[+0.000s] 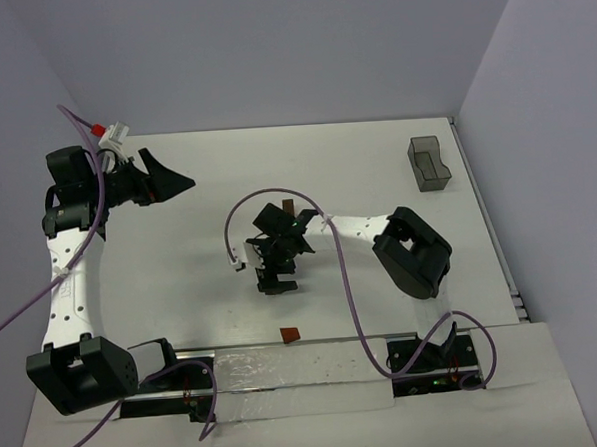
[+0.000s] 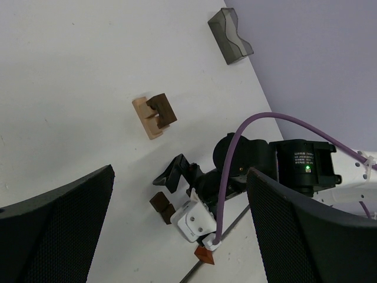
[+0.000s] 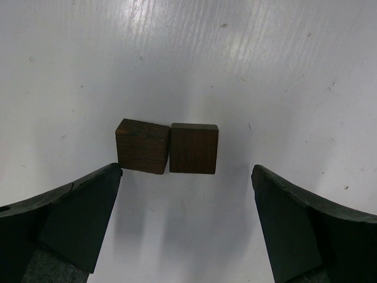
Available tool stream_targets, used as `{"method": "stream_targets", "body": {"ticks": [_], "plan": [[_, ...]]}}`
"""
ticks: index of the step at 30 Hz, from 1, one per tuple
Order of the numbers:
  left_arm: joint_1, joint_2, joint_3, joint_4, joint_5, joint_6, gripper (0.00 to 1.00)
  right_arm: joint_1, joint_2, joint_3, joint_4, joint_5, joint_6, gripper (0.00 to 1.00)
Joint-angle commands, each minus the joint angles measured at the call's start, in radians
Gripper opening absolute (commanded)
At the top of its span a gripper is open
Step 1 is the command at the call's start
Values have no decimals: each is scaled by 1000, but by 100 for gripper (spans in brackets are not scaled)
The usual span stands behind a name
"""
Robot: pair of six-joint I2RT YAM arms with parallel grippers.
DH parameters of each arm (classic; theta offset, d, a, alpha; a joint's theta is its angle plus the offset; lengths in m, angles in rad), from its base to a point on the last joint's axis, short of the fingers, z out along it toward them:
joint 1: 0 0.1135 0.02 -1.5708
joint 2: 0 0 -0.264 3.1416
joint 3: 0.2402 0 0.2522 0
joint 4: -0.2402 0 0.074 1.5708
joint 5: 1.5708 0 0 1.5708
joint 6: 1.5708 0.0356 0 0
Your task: Build the wood block tower
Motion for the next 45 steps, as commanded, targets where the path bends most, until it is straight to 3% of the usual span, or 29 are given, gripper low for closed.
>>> {"method": "stream_targets", "body": {"ticks": [1, 14, 27, 45], "plan": [[14, -4, -4, 49, 35, 2, 99, 22, 9, 29, -20, 3, -12, 100], [20, -14, -11, 57, 39, -10, 99, 27, 5, 74, -78, -15, 18, 100], [27, -24, -18, 63, 38, -20, 99, 40, 27, 80, -29, 45, 195, 100], [37, -24, -32, 73, 53, -25, 99, 64, 45, 80, -2, 74, 242, 100]]}}
